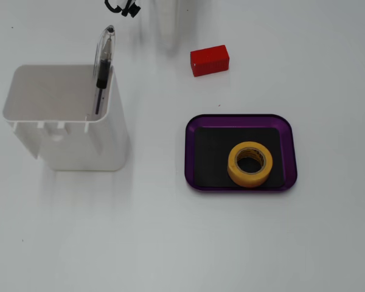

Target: Pick up the yellow tape and place it in the box.

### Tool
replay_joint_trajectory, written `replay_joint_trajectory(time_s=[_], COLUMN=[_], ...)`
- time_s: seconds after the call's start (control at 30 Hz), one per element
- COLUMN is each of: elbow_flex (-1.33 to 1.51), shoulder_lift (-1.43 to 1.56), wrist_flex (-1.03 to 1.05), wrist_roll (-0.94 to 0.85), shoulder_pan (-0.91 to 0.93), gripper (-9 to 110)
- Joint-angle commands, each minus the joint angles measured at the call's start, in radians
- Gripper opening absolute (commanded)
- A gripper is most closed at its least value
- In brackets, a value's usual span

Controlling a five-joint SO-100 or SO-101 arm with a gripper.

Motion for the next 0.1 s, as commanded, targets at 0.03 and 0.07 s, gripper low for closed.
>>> replay_joint_trajectory(time_s=[0.03,0.07], elbow_flex=[0.003,0.003], shoulder_lift=[0.049,0.049], wrist_flex=[0.002,0.002], wrist_roll=[0.002,0.002], shoulder_pan=[-0.002,-0.002], gripper=[0,0])
